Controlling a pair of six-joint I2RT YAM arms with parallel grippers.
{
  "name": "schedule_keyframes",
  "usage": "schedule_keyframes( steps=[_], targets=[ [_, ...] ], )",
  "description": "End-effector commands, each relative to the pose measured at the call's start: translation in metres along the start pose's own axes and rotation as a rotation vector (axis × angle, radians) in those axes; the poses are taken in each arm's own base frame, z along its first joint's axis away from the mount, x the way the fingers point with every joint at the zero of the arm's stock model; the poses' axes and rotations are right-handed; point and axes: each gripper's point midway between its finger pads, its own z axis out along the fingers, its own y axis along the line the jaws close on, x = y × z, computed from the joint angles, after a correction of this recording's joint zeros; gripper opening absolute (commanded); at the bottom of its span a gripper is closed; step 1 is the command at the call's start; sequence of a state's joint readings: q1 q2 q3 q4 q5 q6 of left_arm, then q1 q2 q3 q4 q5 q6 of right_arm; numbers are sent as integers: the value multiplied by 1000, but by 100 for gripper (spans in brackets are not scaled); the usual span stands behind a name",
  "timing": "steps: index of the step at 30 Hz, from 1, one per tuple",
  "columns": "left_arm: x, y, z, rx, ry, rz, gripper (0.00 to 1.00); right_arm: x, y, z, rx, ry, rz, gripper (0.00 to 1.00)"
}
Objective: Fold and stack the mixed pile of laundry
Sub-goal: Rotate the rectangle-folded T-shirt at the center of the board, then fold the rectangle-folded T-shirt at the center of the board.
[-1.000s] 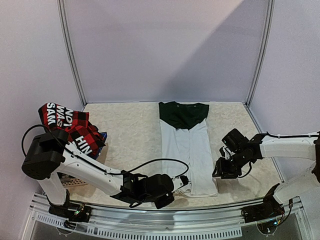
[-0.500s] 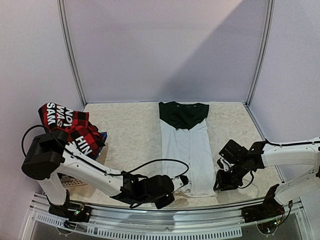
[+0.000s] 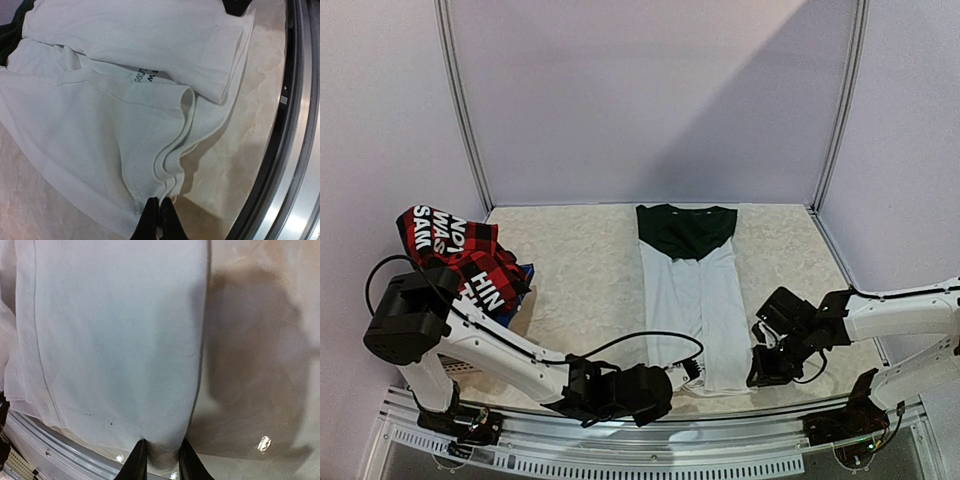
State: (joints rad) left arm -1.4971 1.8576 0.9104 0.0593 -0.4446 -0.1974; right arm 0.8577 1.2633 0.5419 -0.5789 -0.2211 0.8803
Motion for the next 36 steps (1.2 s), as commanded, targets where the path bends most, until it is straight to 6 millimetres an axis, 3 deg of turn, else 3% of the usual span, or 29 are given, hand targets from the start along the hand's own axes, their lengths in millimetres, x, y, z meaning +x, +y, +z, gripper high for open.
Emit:
schedule_keyframes(
  steps=[1, 4, 15, 20, 29, 36],
  targets=[
    [1, -10, 2, -9, -5, -1, 0, 13, -10, 7, 26, 36, 8, 12],
    [0, -9, 1, -19, -4, -10, 0, 15, -11, 3, 29, 33, 16, 0],
    [-15, -7, -24, -56, 3, -15, 0, 9, -7, -27, 24, -33, 8, 0],
    [-26, -1, -34, -76, -3, -21, 0, -7, 1, -52, 13, -138, 15, 0],
    [-57, 25, -56, -149, -33, -35, 0, -35, 24, -73, -114, -313, 28, 0],
    [-73, 57, -66, -188, -39, -60, 0, -62, 30, -99, -87, -459, 20, 0]
  ],
)
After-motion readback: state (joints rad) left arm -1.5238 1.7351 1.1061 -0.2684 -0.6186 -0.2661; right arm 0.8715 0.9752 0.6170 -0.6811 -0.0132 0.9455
